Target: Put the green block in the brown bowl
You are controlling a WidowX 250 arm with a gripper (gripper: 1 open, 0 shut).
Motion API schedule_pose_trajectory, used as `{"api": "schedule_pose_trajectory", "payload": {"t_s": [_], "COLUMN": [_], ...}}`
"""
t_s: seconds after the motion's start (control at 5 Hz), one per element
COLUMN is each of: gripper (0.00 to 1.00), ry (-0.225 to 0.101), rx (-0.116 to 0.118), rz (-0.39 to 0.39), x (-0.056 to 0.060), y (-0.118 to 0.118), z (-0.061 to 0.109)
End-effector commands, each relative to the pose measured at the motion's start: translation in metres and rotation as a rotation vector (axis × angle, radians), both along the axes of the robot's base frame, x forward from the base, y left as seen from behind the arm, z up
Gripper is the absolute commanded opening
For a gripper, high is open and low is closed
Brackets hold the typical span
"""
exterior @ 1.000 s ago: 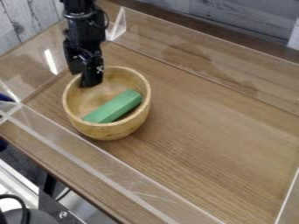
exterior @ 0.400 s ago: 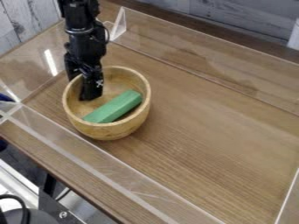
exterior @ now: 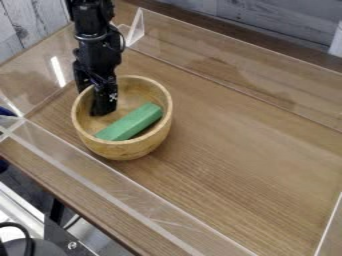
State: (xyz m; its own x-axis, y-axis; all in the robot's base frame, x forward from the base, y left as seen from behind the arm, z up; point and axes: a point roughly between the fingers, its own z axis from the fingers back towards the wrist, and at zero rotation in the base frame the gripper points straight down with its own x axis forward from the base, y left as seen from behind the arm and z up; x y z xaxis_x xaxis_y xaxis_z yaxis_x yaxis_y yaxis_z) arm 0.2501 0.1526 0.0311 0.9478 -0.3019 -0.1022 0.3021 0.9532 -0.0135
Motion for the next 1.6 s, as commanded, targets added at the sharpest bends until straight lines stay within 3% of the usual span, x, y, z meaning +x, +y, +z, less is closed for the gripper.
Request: {"api": "schedule_pose_trajectory", "payload": {"t_s": [0.0, 0.2, 0.6, 0.8, 1.0, 1.4], "gripper": [1.0, 1.0, 1.0, 1.0, 0.0, 0.0], "ry": [-0.057, -0.064, -0.037, -0.058, -0.075, -0.085], "rx": [0.026, 0.026, 0.051, 0.05, 0.049, 0.012], "rz": [0.014, 0.022, 0.028, 0.006, -0.015, -0.024], "x": [0.011, 0.017, 0.017, 0.02, 0.022, 0.018], "y": [0.004, 0.003, -0.001, -0.006, -0.01, -0.009], "z": [0.017, 0.019, 0.025, 0.015, 0.006, 0.015]}}
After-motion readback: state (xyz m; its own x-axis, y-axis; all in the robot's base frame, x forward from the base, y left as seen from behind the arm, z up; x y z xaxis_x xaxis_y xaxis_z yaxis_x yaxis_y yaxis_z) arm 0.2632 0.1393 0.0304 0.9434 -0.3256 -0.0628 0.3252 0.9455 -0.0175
